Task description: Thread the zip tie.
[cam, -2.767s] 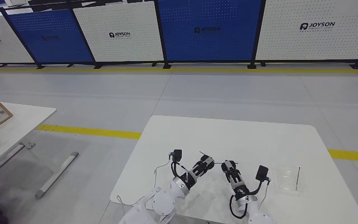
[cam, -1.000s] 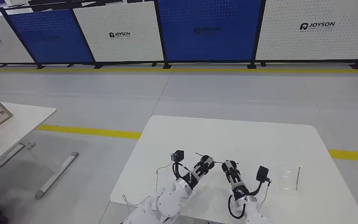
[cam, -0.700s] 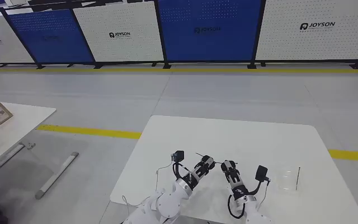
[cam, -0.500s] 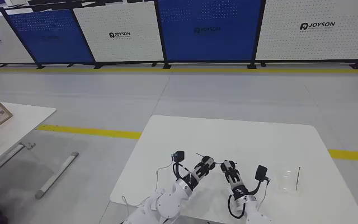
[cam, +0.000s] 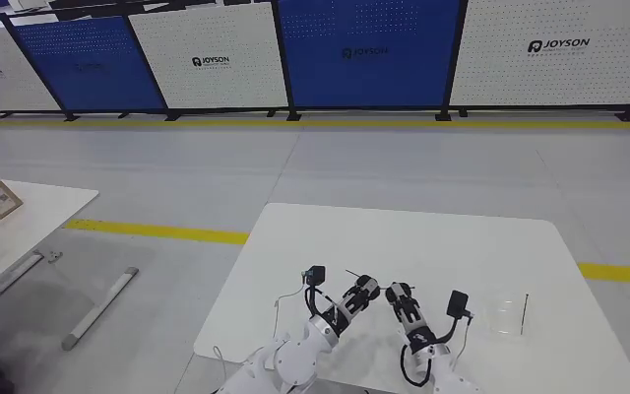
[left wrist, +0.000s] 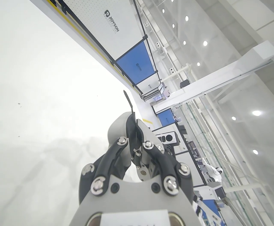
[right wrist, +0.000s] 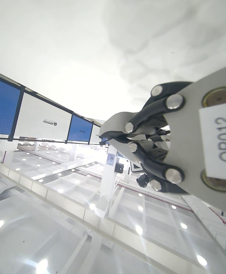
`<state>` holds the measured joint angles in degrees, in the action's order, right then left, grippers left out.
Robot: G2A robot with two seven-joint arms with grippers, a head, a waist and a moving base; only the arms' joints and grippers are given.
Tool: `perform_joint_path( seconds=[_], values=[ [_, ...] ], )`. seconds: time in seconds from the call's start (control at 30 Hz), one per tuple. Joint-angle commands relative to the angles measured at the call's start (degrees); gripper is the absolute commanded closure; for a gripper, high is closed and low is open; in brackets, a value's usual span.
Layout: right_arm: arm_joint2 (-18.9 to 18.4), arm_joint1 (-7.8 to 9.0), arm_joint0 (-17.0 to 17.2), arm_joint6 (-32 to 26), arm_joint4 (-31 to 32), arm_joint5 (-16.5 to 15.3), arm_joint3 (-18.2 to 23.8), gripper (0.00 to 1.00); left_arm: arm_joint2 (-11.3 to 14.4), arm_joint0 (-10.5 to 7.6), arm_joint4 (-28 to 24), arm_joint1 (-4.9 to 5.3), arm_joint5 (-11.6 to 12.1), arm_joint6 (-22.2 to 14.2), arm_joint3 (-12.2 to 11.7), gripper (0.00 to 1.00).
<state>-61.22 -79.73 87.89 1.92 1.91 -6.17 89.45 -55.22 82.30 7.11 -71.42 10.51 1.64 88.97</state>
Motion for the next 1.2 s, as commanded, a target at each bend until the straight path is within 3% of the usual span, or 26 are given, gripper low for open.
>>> perform_joint_path(
  seconds=[0.0,0.47,0.63,0.67,0.7,0.77,1.17],
  values=[
    [-0.30,0.00,0.10,-0.22,-0.52,0.21,0.17,1.00,-0.05,0.03,0.02,-0.02,0.03,-0.09,0.06,1.00],
    [-0.14,-0.29,-0.47,-0.98,-0.70,1.02,-0.47,1.00,-0.68,0.52,-0.04,-0.10,0.12,-0.27,0.60,1.00],
    [-0.39,-0.19,-0.23,-1.81,0.28,-0.42,-0.66,1.00,-0.75,0.36,-0.07,-0.20,-0.36,-0.31,0.08,1.00],
    [-0.41,-0.19,-0.20,-1.84,0.37,-0.47,-0.68,0.95,-0.74,0.28,-0.13,-0.23,-0.52,-0.28,-0.03,1.00],
    [-0.44,-0.19,-0.18,-1.84,0.43,-0.49,-0.70,0.79,-0.73,0.19,-0.23,-0.27,-0.68,-0.23,-0.13,1.00],
    [-0.46,-0.22,-0.15,-1.82,0.49,-0.49,-0.74,0.78,-0.71,-0.02,-0.57,-0.36,-0.98,-0.11,-0.34,1.00],
    [-0.49,-0.38,0.05,-1.21,0.85,-0.50,-0.78,0.88,-0.68,-1.20,-1.33,-0.78,-2.52,-0.08,-1.88,1.00]
  ],
)
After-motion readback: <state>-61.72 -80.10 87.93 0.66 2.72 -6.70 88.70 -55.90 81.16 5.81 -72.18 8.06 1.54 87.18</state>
